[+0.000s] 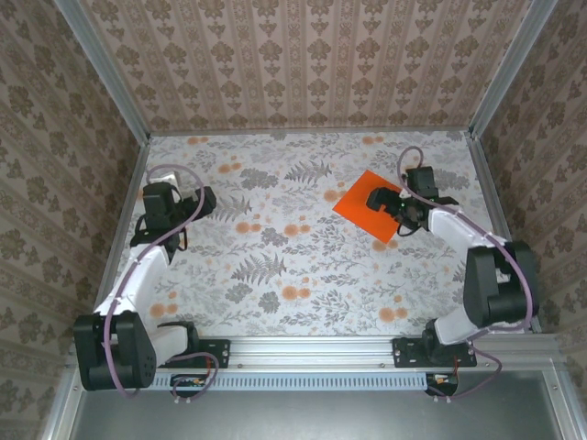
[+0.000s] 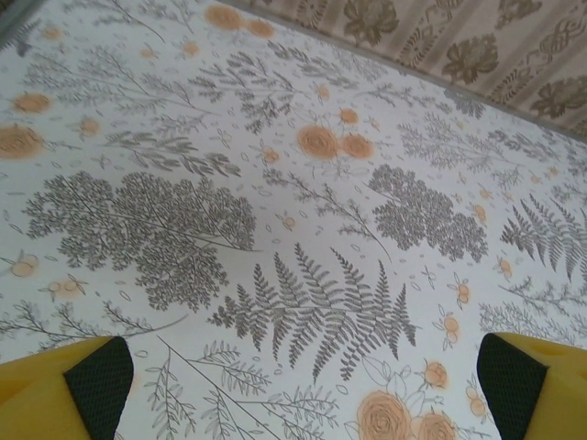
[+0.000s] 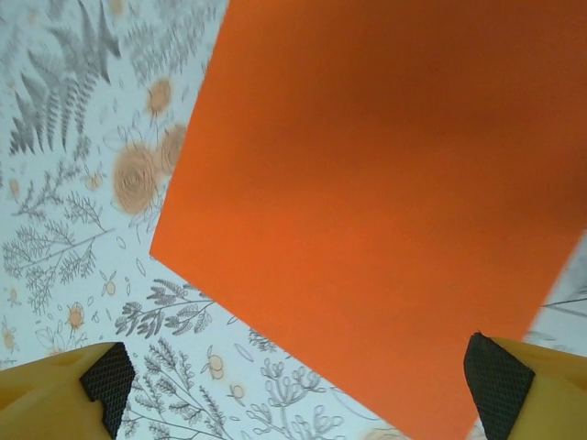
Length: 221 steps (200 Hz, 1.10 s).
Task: Fold a paper plane with a square sheet of paper (pick it up from the middle)
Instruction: Move the square sheet of paper to the center of the table.
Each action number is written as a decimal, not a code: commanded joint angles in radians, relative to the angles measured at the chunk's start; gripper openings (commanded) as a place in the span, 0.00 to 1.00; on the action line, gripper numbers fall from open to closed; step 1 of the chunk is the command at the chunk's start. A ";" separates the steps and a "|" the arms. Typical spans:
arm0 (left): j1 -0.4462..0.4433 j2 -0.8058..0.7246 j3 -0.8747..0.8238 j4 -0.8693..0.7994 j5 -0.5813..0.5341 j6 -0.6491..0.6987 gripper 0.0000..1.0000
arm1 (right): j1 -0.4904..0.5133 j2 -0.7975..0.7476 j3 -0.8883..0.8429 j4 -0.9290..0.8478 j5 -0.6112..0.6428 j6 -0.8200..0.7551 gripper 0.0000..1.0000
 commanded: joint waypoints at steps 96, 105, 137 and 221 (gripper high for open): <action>-0.001 0.014 0.032 -0.050 0.042 0.003 1.00 | 0.091 0.278 0.135 -0.133 -0.001 0.096 0.92; -0.004 0.012 0.032 -0.055 0.044 0.002 1.00 | 0.105 0.276 0.120 -0.138 0.001 0.111 0.92; -0.021 0.018 0.030 -0.063 0.067 -0.009 1.00 | 0.192 0.222 0.005 -0.103 0.024 0.268 0.90; -0.089 0.088 0.075 -0.071 0.076 -0.032 1.00 | 0.485 0.068 0.056 -0.120 0.236 0.431 0.90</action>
